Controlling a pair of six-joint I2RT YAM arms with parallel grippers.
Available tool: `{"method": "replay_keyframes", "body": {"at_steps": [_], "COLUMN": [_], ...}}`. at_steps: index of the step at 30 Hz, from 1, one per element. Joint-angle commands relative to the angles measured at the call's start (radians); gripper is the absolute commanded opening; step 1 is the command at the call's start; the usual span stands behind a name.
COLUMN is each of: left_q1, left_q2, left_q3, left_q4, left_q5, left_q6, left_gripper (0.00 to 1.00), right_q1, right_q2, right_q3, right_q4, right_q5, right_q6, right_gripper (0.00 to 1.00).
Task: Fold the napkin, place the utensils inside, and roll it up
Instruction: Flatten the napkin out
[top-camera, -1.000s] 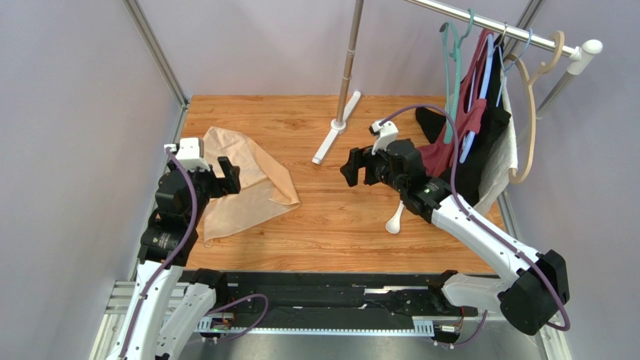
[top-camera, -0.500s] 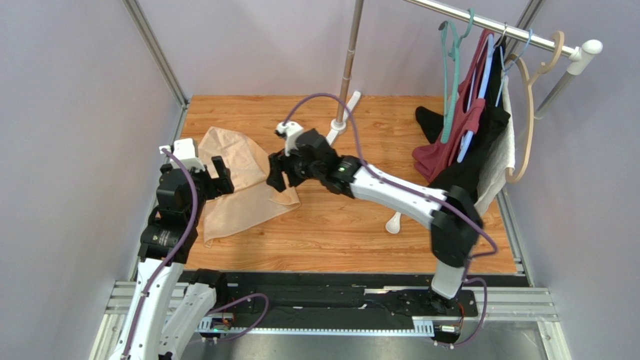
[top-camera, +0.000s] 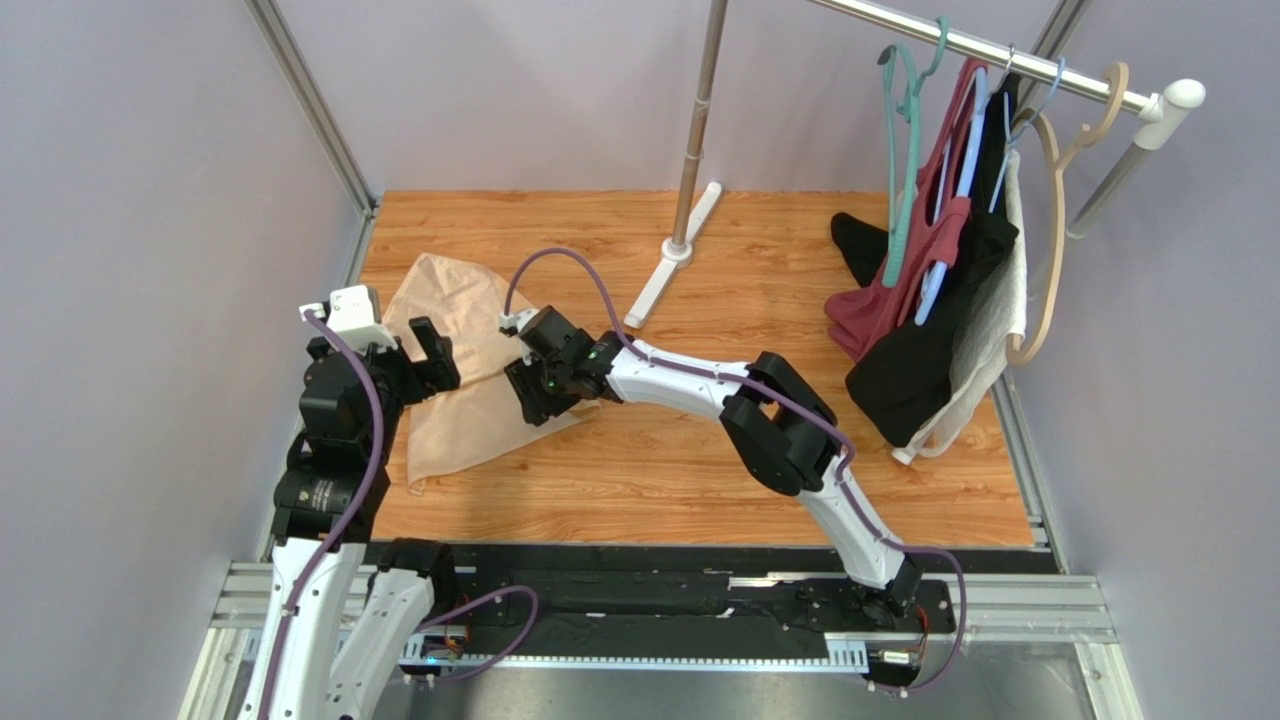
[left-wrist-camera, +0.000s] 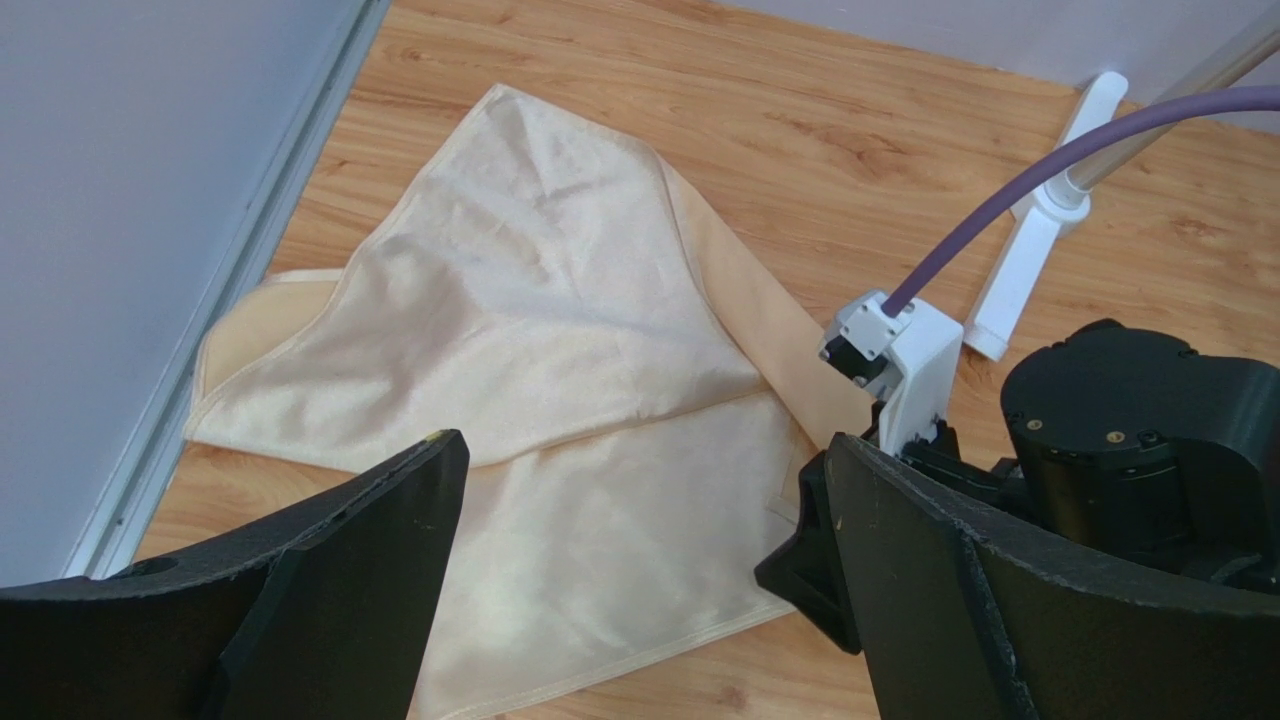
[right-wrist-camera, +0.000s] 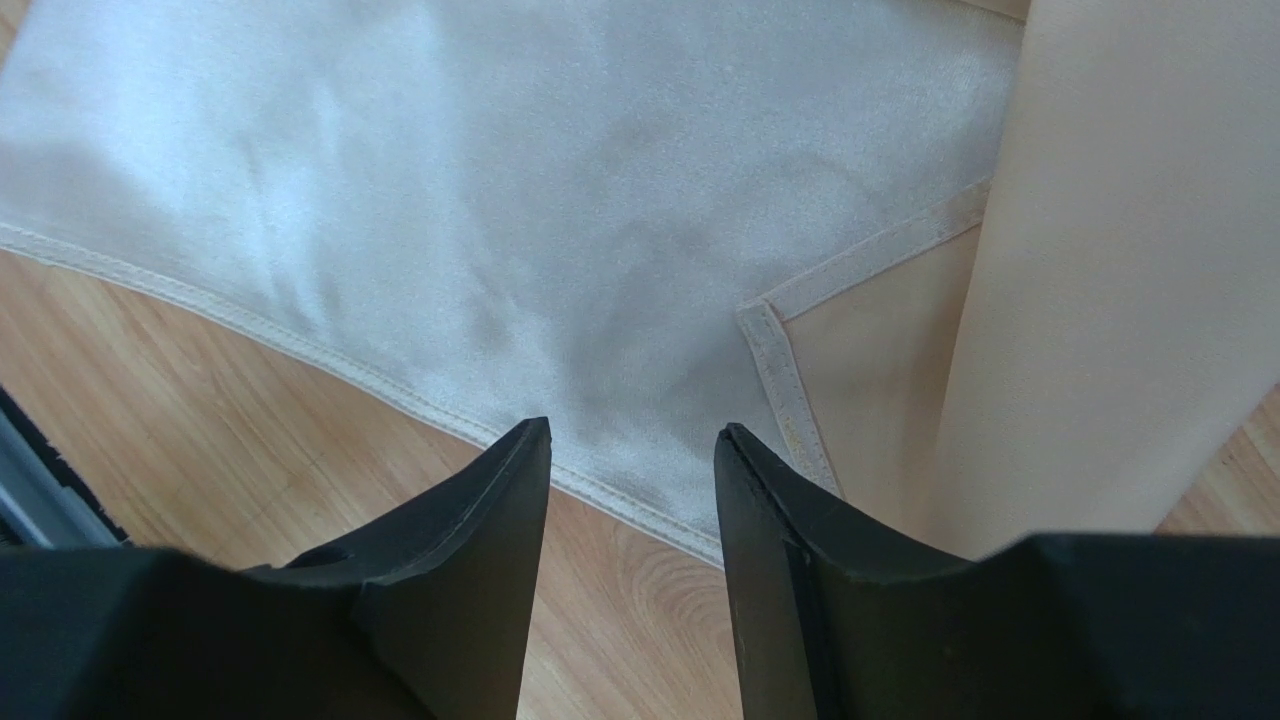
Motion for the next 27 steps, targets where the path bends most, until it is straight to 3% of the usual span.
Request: {"method": "replay_keyframes", "body": {"at_steps": [1,9,16,27], "left_q1": [0.008,0.007,0.007,0.008], "left_q2": [-0.006,-0.001,-0.007,-0.012], "left_q3": [-0.004,-0.009,-0.010,-0.013], "left_q4": [0.035,0.045,0.046,0.051], "left_q5": [0.018,0.039,0.041,0.045], "left_q6": [-0.015,-0.016,-0.016,-0.018], "left_gripper": [0.98,0.98,0.98,0.98], "right_q1": [0.015,0.021,0.021,0.023], "right_q2": [0.011,0.051,0.112,0.097], "right_q3": [0.055,0.081,0.133,0.117], "right_q4": [0.011,0.043,0.037,-0.002], "right_q5": [0.097,0.236,0.243,0.273], "right_q6": [-0.024,-0.044,-0.063,-0.047], "right_gripper": [0.48,0.47,0.44,0.17]}}
